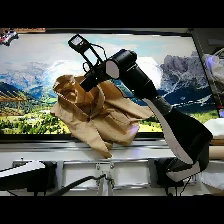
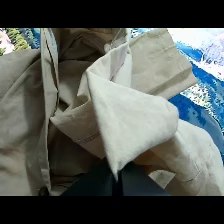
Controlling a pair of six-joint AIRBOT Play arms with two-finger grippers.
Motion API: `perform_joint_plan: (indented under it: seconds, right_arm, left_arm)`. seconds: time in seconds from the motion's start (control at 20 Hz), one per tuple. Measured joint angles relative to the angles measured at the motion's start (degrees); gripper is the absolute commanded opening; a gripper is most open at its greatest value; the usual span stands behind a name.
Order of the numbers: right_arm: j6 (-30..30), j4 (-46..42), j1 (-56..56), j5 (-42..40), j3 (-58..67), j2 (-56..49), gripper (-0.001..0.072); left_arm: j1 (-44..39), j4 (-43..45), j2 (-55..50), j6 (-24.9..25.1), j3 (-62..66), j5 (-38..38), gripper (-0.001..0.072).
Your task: Fold the clothes and pants, and hang the long-sleeved shirts on hangers.
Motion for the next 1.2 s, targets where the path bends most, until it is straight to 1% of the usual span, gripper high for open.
perform_joint_plan:
  seconds: [0.2, 0.4, 0.45, 0.5, 0.95, 1.15, 1.2]
  right_arm:
    - [0.0, 0.0, 0.0, 0.0, 0.0, 0.0, 0.0034]
    - [0.0, 0.0, 0.0, 0.1, 0.0, 0.0, 0.0034]
    - [0.0, 0.0, 0.0, 0.2, 0.0, 0.0, 0.0034]
    - [0.1, 0.0, 0.0, 0.3, 0.0, 0.0, 0.0033]
    - [0.2, 0.4, 0.0, 2.8, 0.0, 0.0, 0.0033]
    - [0.2, 0.5, 0.0, 2.9, 0.0, 0.0, 0.0033]
    - [0.2, 0.6, 0.0, 2.9, 0.0, 0.0, 0.0033]
  left_arm:
    - [0.0, 3.8, -3.5, 1.8, 1.2, 2.1, 0.0428]
    - [0.0, 8.0, -5.9, 2.4, 1.6, 3.3, 0.0427]
    - [0.0, 8.6, -6.4, 2.5, 1.7, 3.6, 0.0416]
    - [0.0, 9.0, -6.9, 2.5, 1.7, 4.1, 0.0406]
    - [0.0, 10.1, -9.3, 2.7, 3.2, 6.5, 0.0405]
    - [0.2, 10.3, -10.5, 0.7, 3.9, 6.7, 0.0405]
    - [0.3, 10.3, -11.0, 0.5, 4.2, 6.5, 0.0356]
